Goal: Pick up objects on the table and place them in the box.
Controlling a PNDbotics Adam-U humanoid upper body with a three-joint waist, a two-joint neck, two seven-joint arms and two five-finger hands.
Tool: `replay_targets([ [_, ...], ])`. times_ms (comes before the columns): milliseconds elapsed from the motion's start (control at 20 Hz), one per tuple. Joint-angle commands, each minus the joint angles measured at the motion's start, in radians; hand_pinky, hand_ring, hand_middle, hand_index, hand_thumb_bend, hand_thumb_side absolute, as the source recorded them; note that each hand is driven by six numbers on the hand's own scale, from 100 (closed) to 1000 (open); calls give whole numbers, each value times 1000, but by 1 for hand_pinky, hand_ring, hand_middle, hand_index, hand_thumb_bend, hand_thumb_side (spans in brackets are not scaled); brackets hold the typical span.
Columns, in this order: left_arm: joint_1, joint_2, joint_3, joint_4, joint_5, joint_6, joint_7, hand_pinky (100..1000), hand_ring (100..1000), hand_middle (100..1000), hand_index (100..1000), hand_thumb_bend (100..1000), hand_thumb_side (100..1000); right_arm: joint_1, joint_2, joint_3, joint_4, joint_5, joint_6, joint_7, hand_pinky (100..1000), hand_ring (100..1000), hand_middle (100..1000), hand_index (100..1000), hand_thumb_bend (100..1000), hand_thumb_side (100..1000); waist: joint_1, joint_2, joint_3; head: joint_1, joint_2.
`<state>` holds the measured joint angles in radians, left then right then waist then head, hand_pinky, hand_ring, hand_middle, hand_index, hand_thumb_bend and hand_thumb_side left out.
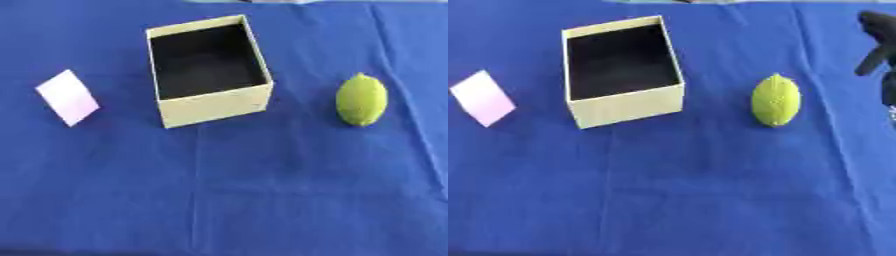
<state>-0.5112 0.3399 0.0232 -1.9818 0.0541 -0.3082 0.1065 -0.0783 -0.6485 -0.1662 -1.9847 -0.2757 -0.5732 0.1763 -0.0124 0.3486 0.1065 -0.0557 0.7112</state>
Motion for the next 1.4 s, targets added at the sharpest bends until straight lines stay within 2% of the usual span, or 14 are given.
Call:
replay_targets([
  [50, -6, 22, 9, -18, -9, -1, -4, 773, 749, 727, 869, 100, 590, 11, -79, -38, -15, 41, -25, 2, 968, 968, 557, 886, 100, 470, -4, -19, -5, 9, -6],
  [300, 2, 37, 10, -18, -16, 1, -3, 773, 750, 729, 870, 100, 588, 62, -195, -104, -15, 114, -88, 35, 933, 1000, 742, 939, 100, 450, -12, -22, -15, 20, -4],
  [450, 5, 43, 9, -18, -19, 1, -3, 772, 751, 729, 869, 100, 587, 84, -266, -136, -15, 158, -98, 32, 917, 1000, 782, 941, 100, 413, -14, -22, -19, 23, -3],
  [600, 6, 43, 9, -18, -20, 1, -3, 772, 751, 729, 869, 100, 587, 88, -318, -144, -15, 196, -88, 7, 917, 1000, 782, 941, 100, 413, -12, -22, -20, 24, -2],
  [650, 6, 43, 9, -18, -20, 1, -3, 772, 752, 729, 869, 100, 586, 88, -325, -142, -15, 208, -85, -3, 896, 1000, 861, 946, 100, 222, -12, -22, -20, 23, -3],
  [850, 4, 48, 4, -18, -22, 5, -11, 772, 752, 730, 869, 100, 585, 96, -404, -103, -15, 266, -62, 31, 893, 1000, 882, 953, 100, 204, -19, -21, -13, 17, -10],
  [1000, 4, 43, 2, -18, -21, 9, -15, 771, 752, 730, 871, 100, 585, 78, -460, -81, -15, 312, -35, 57, 890, 979, 845, 936, 100, 198, -17, -20, -12, 15, -14],
  [1100, 3, 43, 1, -18, -20, 11, -17, 771, 752, 730, 871, 100, 585, 77, -472, -62, -15, 343, -21, 59, 890, 969, 819, 929, 100, 198, -17, -19, -9, 14, -15],
  [1300, 1, 43, 0, -18, -18, 12, -19, 771, 753, 731, 871, 100, 584, 79, -477, -34, -15, 408, -9, 37, 890, 969, 822, 930, 100, 198, -17, -19, -6, 14, -17],
  [1350, 1, 43, 0, -18, -18, 13, -19, 770, 753, 731, 868, 100, 584, 82, -478, -28, -15, 424, -6, 31, 893, 985, 880, 948, 100, 208, -17, -18, -6, 13, -17],
  [1400, 1, 44, -1, -18, -19, 13, -21, 770, 753, 730, 868, 100, 584, 91, -489, -19, -15, 440, 1, 35, 894, 989, 883, 948, 100, 211, -18, -18, -7, 13, -18],
])
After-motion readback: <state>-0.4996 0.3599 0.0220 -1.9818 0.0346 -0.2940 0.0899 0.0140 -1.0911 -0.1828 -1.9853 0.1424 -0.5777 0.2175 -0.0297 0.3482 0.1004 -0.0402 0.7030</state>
